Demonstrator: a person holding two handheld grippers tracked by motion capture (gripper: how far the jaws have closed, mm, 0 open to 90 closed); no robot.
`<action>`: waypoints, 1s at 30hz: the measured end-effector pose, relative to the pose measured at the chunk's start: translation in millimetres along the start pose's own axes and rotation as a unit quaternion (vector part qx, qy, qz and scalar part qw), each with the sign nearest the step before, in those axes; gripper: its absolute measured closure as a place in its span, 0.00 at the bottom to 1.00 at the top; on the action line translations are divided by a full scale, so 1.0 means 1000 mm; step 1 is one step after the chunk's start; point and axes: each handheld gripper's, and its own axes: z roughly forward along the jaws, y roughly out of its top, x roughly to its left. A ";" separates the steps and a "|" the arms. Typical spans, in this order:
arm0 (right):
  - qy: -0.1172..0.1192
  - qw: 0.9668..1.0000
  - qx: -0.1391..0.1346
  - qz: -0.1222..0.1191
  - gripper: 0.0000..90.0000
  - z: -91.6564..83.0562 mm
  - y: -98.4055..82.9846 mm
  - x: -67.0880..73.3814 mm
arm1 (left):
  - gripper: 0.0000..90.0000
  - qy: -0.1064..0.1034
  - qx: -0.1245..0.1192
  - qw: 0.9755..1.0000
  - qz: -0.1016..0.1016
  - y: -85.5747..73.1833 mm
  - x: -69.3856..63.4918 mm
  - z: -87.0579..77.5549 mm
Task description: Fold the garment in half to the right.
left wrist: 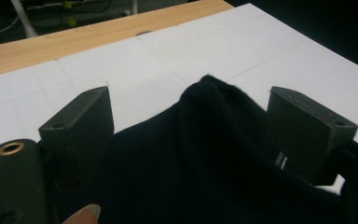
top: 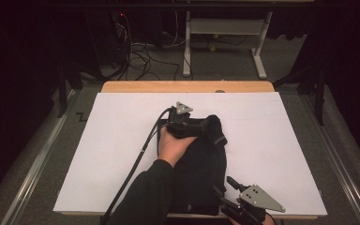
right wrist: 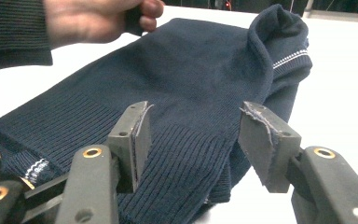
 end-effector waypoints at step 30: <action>-0.013 1.000 0.004 0.000 0.51 0.007 0.001 -0.003 | 0.00 0.009 -0.021 1.000 0.003 -0.105 0.064 -0.117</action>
